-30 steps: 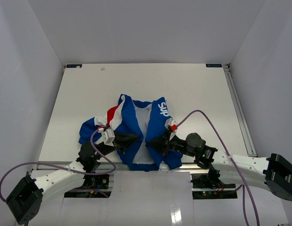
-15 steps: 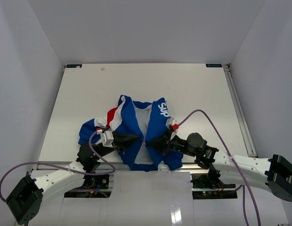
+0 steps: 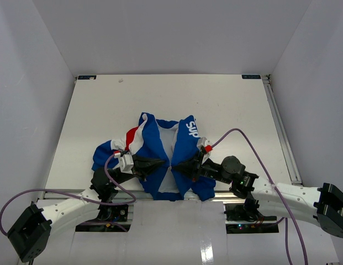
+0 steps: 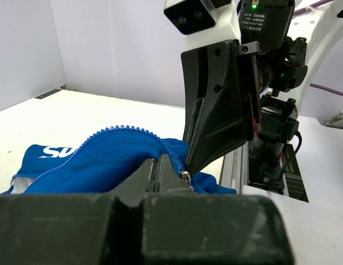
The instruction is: Zip up the jacket
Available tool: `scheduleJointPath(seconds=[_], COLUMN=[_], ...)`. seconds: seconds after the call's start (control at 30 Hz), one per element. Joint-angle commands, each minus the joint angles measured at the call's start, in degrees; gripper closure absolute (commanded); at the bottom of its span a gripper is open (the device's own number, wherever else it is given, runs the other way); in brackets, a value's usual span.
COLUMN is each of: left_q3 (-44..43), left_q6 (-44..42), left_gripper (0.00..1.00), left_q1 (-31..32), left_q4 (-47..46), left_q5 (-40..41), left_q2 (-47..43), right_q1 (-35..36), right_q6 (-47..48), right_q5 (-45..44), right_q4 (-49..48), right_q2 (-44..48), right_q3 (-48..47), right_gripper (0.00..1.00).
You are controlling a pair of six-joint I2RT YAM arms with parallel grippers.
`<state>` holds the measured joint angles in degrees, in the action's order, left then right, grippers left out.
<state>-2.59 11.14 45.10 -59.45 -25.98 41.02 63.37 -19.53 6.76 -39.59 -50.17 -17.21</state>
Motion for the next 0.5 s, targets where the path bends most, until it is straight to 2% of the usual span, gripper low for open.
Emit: scheduleJointPath(seconds=[0.0, 0.47], left_q3=[4.96, 4.8], left_q6=[-0.33, -0.52], left_gripper=[1.0, 1.0], left_q1=[-0.07, -0.03], left_q4=[-3.27, -3.31], left_q5=[-2.05, -3.02], left_q2=[0.02, 0.65], right_q1=[-0.04, -0.08], right_q6=[-0.54, -1.05], right_q5=[-0.11, 0.46], right_q4=[-3.65, -4.98], right_q2=[1.01, 1.23], right_q3=[-1.81, -1.42], right_gripper=[0.92, 0.92])
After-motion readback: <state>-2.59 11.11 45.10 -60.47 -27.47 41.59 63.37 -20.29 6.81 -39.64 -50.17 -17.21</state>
